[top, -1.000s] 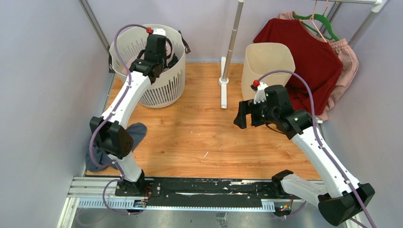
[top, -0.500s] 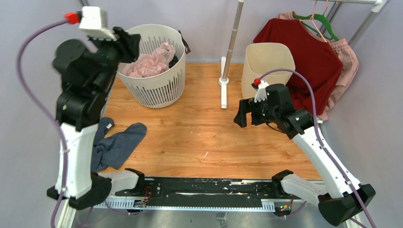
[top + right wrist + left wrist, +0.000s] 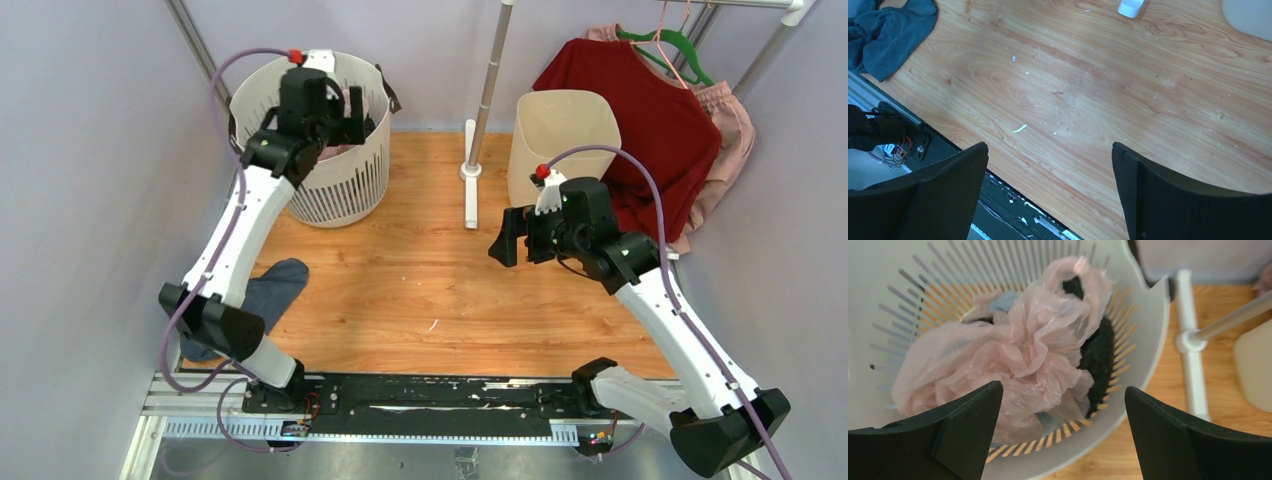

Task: Put the trash bags into the trash bin

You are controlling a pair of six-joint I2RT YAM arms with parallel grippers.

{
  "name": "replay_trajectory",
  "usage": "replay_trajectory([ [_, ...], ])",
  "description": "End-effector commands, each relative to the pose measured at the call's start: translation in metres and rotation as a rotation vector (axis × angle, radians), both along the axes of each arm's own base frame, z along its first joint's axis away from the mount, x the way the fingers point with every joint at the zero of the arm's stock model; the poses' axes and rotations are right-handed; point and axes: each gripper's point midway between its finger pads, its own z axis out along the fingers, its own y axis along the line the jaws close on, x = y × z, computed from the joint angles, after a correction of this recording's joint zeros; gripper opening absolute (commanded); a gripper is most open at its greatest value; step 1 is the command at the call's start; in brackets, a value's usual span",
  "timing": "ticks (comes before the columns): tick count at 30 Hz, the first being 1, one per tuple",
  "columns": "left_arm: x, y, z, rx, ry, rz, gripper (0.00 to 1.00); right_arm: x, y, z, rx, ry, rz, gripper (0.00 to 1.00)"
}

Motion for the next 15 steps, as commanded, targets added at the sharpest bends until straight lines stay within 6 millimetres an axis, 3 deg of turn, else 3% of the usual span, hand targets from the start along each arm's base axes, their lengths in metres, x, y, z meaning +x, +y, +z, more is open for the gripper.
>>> replay_trajectory([
  [1, 0.015, 0.015, -0.006, 0.008, -0.046, 0.127, 0.98, -0.009, 0.002, -0.004, 0.007, 0.008, 0.019, 0.97],
  [6, 0.042, 0.024, -0.04, 0.08, -0.017, 0.21, 0.99, -0.011, 0.002, -0.008, 0.006, 0.015, 0.024, 0.97],
  [15, 0.079, 0.033, -0.067, 0.152, 0.013, 0.279, 0.99, -0.013, -0.003, -0.019, -0.021, 0.018, 0.022, 0.97],
])
